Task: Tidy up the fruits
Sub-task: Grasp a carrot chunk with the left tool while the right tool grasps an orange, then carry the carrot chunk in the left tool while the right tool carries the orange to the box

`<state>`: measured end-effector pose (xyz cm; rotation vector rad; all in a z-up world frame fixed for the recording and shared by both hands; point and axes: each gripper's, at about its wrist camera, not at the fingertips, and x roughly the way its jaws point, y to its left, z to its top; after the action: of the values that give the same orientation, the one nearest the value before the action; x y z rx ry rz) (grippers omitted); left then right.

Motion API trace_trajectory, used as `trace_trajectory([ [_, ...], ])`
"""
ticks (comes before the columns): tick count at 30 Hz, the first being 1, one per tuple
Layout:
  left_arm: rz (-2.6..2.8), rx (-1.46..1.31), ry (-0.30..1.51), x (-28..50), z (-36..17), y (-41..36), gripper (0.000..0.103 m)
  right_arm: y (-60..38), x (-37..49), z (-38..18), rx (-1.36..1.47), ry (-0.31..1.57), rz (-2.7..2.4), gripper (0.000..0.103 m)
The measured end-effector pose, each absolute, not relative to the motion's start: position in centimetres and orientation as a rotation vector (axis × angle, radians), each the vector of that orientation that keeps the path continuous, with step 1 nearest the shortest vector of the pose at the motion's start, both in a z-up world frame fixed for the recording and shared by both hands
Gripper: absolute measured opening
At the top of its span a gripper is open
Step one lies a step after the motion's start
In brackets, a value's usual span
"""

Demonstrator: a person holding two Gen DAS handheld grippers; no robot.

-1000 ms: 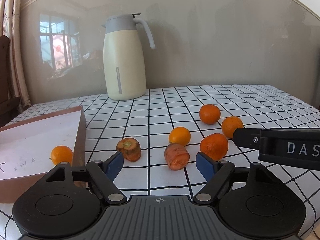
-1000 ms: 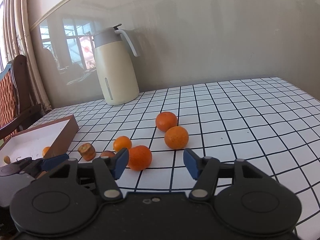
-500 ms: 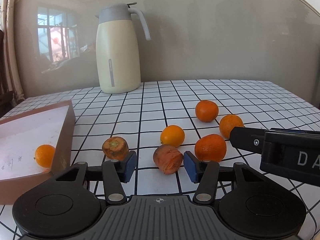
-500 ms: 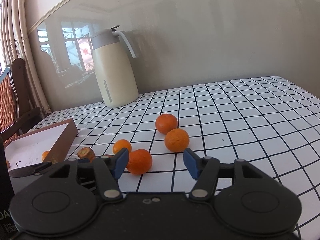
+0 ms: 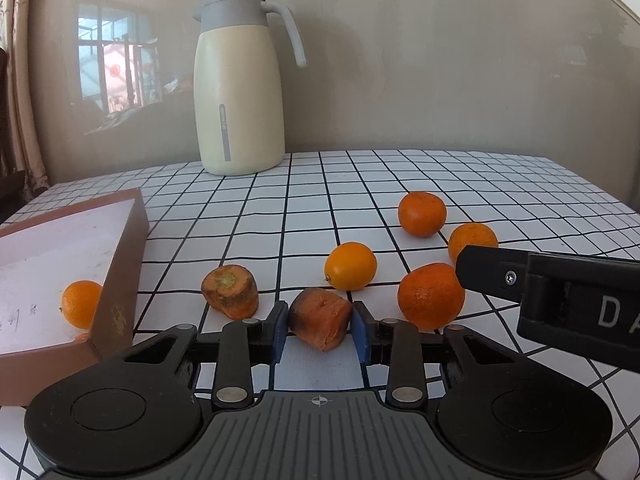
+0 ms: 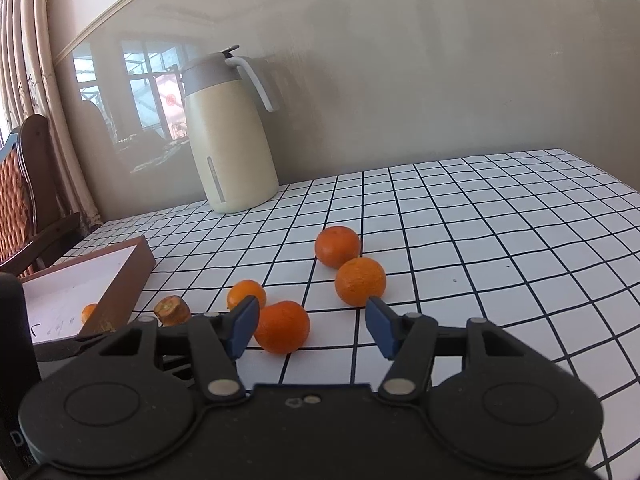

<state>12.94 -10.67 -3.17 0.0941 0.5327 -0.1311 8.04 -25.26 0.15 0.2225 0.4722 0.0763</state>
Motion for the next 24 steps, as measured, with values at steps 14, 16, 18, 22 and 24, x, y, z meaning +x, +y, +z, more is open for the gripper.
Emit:
trace_trajectory([
  [14,-0.083,0.109,0.532,12.4,-3.2,-8.2,0.034,-23.1,10.4,-1.0,0.234,0.533,0.073,0.049],
  [16,-0.084,0.108,0.531,12.4,-3.2,-8.0,0.034,-23.0,10.7,-1.1,0.242,0.537,0.070,0.047],
  [18,-0.084,0.109,0.529,12.4,-3.2,-8.0,0.034,-22.8,11.1,-1.2,0.240,0.545,0.061,0.043],
  [22,-0.084,0.114,0.526,12.5,-3.2,-8.1,0.034,-22.7,11.6,-1.7,0.255,0.575,0.060,0.034],
  [24,-0.086,0.112,0.525,12.5,-3.3,-8.1,0.034,-22.6,11.6,-1.8,0.245,0.579,0.057,0.030],
])
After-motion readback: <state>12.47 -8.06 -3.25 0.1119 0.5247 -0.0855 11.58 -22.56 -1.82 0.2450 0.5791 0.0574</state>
